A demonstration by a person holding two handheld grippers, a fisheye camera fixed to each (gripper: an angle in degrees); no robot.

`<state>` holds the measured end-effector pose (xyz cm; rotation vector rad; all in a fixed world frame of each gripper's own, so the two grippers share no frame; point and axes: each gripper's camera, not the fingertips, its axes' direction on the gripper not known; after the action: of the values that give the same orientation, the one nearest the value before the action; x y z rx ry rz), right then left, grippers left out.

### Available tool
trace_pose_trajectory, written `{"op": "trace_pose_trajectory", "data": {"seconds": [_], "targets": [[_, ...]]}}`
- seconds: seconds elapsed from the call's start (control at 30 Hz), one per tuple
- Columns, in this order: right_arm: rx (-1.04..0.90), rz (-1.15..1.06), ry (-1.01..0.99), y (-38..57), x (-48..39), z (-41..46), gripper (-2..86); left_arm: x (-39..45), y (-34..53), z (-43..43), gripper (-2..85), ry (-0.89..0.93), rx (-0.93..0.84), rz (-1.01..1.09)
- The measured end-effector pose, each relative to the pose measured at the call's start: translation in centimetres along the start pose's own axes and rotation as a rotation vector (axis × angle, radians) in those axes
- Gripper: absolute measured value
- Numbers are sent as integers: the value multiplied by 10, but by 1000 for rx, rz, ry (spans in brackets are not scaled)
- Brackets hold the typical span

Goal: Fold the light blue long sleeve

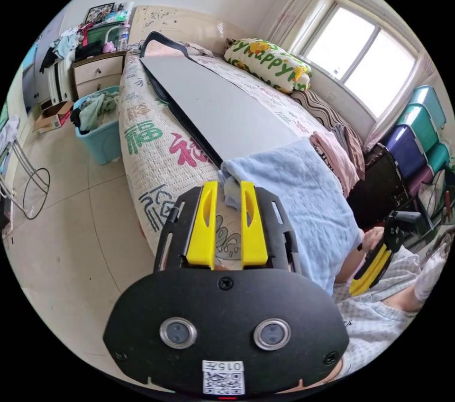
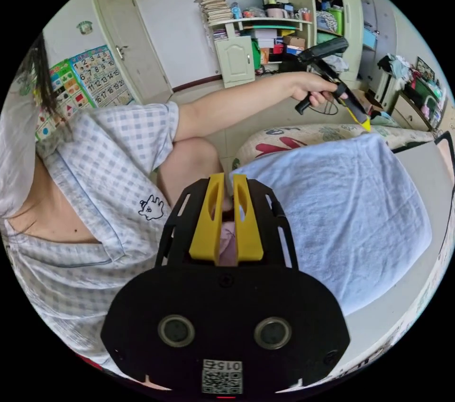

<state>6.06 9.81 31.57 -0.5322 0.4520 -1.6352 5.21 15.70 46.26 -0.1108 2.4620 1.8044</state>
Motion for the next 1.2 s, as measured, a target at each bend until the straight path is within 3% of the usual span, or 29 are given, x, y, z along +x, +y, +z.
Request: {"op": "trace_pose_trajectory", "data": {"seconds": [0.2, 0.43, 0.53, 0.6, 0.67, 0.77, 0.9, 1.2], "targets": [[-224, 51, 98, -22, 15, 54, 1, 17, 4, 21, 77, 50, -45, 37], [-237, 37, 86, -24, 22, 41, -8, 1, 7, 26, 58, 53, -33, 21], [-108, 22, -93, -6, 34, -16, -5, -20, 13, 15, 61, 120, 5, -22], [101, 67, -189, 22, 63, -81, 6, -46, 25, 7, 73, 170, 47, -100], [260, 147, -135, 52, 91, -132, 26, -67, 32, 4, 79, 251, 70, -153], [437, 412, 101, 109, 142, -197, 76, -97, 40, 5, 93, 308, 101, -234], [492, 698, 191, 168, 203, -234, 140, -117, 34, 21, 132, 372, 49, -257], [390, 806, -73, 184, 286, -238, 183, -144, 24, 27, 178, 546, 91, -247]]}}
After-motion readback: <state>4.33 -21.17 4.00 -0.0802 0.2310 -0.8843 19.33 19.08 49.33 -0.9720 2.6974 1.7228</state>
